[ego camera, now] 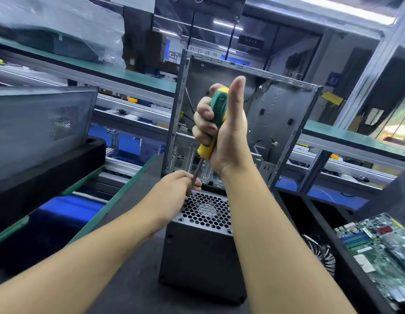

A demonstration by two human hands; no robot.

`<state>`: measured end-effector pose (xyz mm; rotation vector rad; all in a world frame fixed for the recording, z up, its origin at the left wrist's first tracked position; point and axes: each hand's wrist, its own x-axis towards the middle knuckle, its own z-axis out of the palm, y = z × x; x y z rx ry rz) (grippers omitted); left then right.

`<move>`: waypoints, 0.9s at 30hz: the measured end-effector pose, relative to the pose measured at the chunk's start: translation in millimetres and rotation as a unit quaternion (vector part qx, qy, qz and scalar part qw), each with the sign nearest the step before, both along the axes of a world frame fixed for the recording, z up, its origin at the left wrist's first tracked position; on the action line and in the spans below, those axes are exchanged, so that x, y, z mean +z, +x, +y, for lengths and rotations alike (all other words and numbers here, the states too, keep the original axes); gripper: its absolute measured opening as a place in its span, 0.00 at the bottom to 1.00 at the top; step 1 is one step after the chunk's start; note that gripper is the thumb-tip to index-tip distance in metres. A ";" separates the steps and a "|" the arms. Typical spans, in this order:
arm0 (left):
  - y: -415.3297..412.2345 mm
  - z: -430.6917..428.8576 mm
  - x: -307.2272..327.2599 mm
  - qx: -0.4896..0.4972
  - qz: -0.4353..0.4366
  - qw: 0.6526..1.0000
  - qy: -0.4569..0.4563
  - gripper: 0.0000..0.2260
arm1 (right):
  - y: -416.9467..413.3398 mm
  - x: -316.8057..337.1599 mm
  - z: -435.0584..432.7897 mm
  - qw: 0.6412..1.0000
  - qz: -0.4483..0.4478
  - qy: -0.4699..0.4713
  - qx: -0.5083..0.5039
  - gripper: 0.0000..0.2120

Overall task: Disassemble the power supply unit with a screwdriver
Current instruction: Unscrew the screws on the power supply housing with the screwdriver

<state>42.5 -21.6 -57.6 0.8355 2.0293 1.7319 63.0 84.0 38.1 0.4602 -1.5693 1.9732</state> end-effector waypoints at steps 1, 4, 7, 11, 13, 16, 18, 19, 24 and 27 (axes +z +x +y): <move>1.8 1.2 1.5 -0.002 0.014 0.999 -0.049 0.10 | 0.2 0.7 0.5 1.000 -0.002 0.005 -0.017 0.18; 8.5 3.3 2.8 0.010 0.032 0.989 -0.147 0.10 | 2.0 2.8 3.1 0.999 -0.009 0.006 -0.044 0.13; 9.6 -2.7 5.5 0.016 0.030 0.982 -0.184 0.27 | 5.7 4.8 2.1 0.997 -0.010 -0.002 -0.078 0.10; 1.1 -2.5 4.8 0.001 0.039 0.970 -0.238 0.50 | 11.5 15.7 3.2 0.980 -0.053 0.026 -0.190 0.09; 1.3 -1.8 3.3 0.003 0.027 0.973 -0.230 0.59 | 13.0 22.5 1.8 0.968 -0.085 0.085 -0.219 0.10; 3.0 -0.6 0.1 0.008 0.015 0.976 -0.218 0.62 | 10.8 24.4 -10.6 0.956 -0.108 0.112 -0.248 0.10; 2.6 -0.1 -0.9 0.013 0.009 0.976 -0.216 0.59 | 7.0 20.6 -14.9 0.952 -0.101 0.076 -0.280 0.10; 2.5 0.0 -1.2 0.015 0.010 0.977 -0.212 0.57 | 5.5 19.2 -16.0 0.956 -0.089 0.044 -0.276 0.09; 2.0 0.5 -3.5 0.009 -0.004 0.982 -0.187 0.49 | -1.5 20.2 -15.7 0.977 -0.099 0.055 -0.180 0.17; 2.3 0.1 -4.0 0.000 -0.002 0.984 -0.180 0.50 | -2.0 18.8 -6.0 0.991 -0.096 0.086 -0.022 0.16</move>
